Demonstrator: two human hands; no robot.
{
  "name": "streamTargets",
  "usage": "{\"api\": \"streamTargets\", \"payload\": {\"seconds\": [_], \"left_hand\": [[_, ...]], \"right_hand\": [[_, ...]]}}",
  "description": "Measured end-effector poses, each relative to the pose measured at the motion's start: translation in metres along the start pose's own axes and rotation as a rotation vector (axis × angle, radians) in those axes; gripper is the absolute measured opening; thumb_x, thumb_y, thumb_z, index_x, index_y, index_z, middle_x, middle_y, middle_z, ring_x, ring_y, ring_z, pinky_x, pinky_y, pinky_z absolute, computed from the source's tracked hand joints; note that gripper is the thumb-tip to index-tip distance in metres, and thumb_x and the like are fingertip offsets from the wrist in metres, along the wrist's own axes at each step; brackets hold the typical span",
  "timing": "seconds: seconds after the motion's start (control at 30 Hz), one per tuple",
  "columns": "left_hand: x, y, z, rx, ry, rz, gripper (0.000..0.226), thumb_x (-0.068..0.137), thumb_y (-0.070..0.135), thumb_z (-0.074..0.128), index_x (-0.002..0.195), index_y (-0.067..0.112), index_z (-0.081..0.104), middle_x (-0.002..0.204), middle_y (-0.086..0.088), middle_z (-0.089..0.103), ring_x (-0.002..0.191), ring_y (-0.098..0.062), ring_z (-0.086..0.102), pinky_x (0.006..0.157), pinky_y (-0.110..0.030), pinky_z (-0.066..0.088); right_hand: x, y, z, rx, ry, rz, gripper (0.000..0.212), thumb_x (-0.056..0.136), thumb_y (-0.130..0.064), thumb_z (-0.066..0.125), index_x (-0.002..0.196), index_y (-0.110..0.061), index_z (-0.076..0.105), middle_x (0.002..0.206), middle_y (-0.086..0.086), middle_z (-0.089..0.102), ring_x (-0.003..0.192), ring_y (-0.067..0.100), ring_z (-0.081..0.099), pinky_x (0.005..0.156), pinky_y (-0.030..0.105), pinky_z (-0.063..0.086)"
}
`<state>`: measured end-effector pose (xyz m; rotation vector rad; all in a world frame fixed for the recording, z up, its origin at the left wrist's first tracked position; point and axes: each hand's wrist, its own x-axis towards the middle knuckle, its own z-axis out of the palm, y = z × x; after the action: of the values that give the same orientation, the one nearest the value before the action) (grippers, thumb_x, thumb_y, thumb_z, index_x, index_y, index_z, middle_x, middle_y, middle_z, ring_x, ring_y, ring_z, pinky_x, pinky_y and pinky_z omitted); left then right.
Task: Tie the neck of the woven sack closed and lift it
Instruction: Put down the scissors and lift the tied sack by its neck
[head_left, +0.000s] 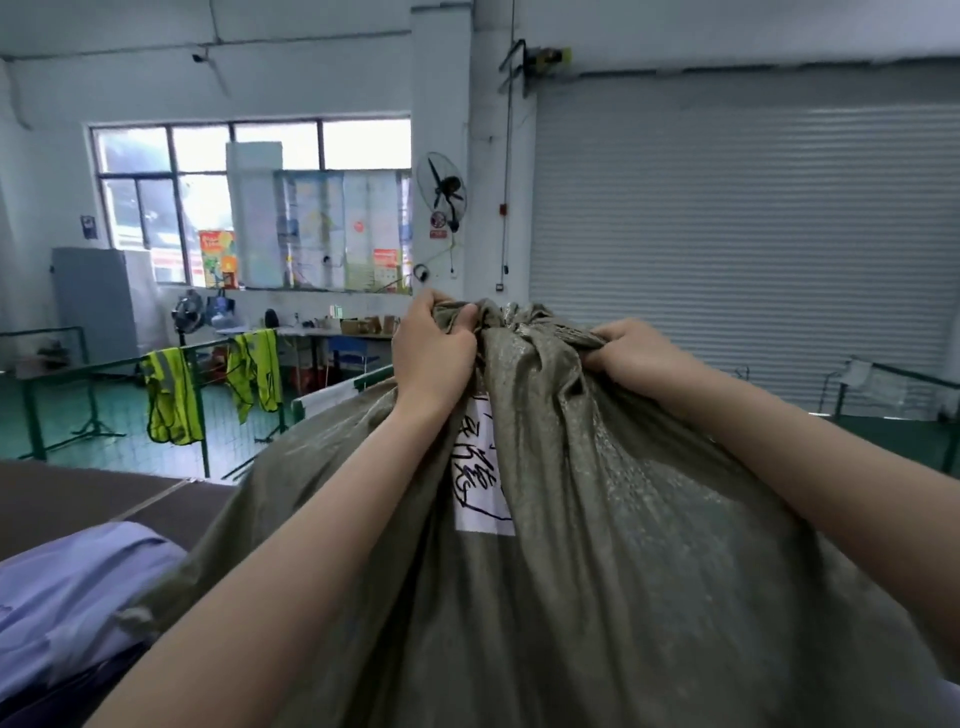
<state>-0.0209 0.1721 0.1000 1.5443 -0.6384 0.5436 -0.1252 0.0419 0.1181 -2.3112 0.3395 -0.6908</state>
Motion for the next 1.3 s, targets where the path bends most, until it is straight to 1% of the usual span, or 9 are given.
{"api": "streamTargets", "payload": {"seconds": [0.13, 0.2, 0.3, 0.37, 0.47, 0.67, 0.73, 0.9, 1.3], "left_hand": [[0.018, 0.031, -0.002, -0.053, 0.011, 0.068, 0.017, 0.090, 0.021, 0.055, 0.078, 0.014, 0.046, 0.070, 0.010, 0.045, 0.065, -0.004, 0.043, 0.059, -0.017, 0.033], [0.028, 0.046, 0.000, -0.110, 0.007, 0.049, 0.022, 0.090, 0.018, 0.056, 0.071, 0.018, 0.044, 0.070, 0.009, 0.046, 0.066, -0.006, 0.044, 0.061, -0.016, 0.035], [0.045, 0.062, 0.003, -0.215, 0.004, -0.009, 0.028, 0.088, 0.016, 0.059, 0.065, 0.022, 0.043, 0.070, 0.006, 0.050, 0.075, -0.017, 0.051, 0.073, -0.030, 0.046], [0.054, 0.070, 0.004, -0.223, 0.009, 0.005, 0.029, 0.087, 0.017, 0.060, 0.064, 0.023, 0.043, 0.070, 0.005, 0.051, 0.080, -0.021, 0.053, 0.082, -0.035, 0.048], [0.066, 0.081, 0.002, -0.243, 0.052, 0.047, 0.031, 0.087, 0.016, 0.061, 0.063, 0.024, 0.042, 0.070, 0.006, 0.050, 0.081, -0.021, 0.053, 0.081, -0.034, 0.047], [0.099, 0.102, -0.005, -0.309, 0.171, 0.113, 0.034, 0.085, 0.012, 0.063, 0.062, 0.023, 0.040, 0.067, 0.006, 0.050, 0.078, -0.018, 0.052, 0.077, -0.031, 0.049], [0.103, 0.108, -0.007, -0.309, 0.190, 0.157, 0.034, 0.086, 0.014, 0.062, 0.063, 0.023, 0.038, 0.069, 0.008, 0.048, 0.076, -0.015, 0.051, 0.068, -0.020, 0.046], [0.114, 0.122, -0.008, -0.283, 0.248, 0.353, 0.036, 0.084, 0.016, 0.063, 0.064, 0.027, 0.036, 0.068, 0.011, 0.046, 0.067, -0.008, 0.047, 0.067, -0.017, 0.042], [0.153, 0.088, 0.017, -0.394, 0.256, 0.398, 0.035, 0.084, 0.008, 0.062, 0.065, 0.025, 0.040, 0.065, 0.007, 0.048, 0.062, -0.005, 0.046, 0.066, -0.020, 0.042]], "right_hand": [[-0.002, -0.035, -0.029, 0.279, -0.203, -0.033, 0.028, 0.087, -0.030, 0.050, 0.074, -0.014, 0.069, 0.073, 0.006, 0.071, 0.078, 0.022, 0.064, 0.070, 0.028, 0.047], [-0.008, -0.042, -0.043, 0.285, -0.350, -0.056, 0.035, 0.071, -0.052, 0.061, 0.081, -0.020, 0.070, 0.078, -0.002, 0.074, 0.076, 0.018, 0.069, 0.063, 0.021, 0.054], [0.006, -0.041, -0.048, -0.315, -0.109, -0.171, 0.074, 0.052, -0.050, 0.080, 0.116, -0.023, 0.055, 0.113, -0.002, 0.065, 0.107, 0.021, 0.059, 0.090, 0.027, 0.051], [0.018, -0.041, -0.050, -0.505, 0.022, -0.171, 0.086, 0.055, -0.042, 0.081, 0.127, -0.015, 0.043, 0.123, 0.006, 0.056, 0.111, 0.024, 0.053, 0.098, 0.034, 0.045], [0.025, -0.055, -0.057, -0.473, 0.040, -0.198, 0.064, 0.063, -0.027, 0.079, 0.118, -0.010, 0.051, 0.116, 0.008, 0.060, 0.096, 0.021, 0.053, 0.085, 0.026, 0.044], [0.045, -0.089, -0.061, -0.554, 0.171, -0.267, 0.040, 0.075, -0.011, 0.066, 0.111, -0.002, 0.054, 0.120, 0.019, 0.058, 0.109, 0.031, 0.055, 0.074, 0.023, 0.037], [0.049, -0.097, -0.062, -0.596, 0.234, -0.287, 0.026, 0.080, -0.007, 0.057, 0.105, -0.002, 0.052, 0.121, 0.023, 0.056, 0.111, 0.035, 0.053, 0.075, 0.027, 0.038], [0.065, -0.104, -0.063, -0.616, 0.504, -0.286, 0.035, 0.084, 0.002, 0.044, 0.120, 0.001, 0.042, 0.129, 0.026, 0.049, 0.122, 0.040, 0.044, 0.097, 0.053, 0.041], [0.117, -0.081, -0.044, -0.645, 0.799, -0.422, 0.039, 0.085, 0.012, 0.039, 0.122, 0.002, 0.044, 0.123, 0.024, 0.054, 0.118, 0.036, 0.045, 0.096, 0.049, 0.040]]}}
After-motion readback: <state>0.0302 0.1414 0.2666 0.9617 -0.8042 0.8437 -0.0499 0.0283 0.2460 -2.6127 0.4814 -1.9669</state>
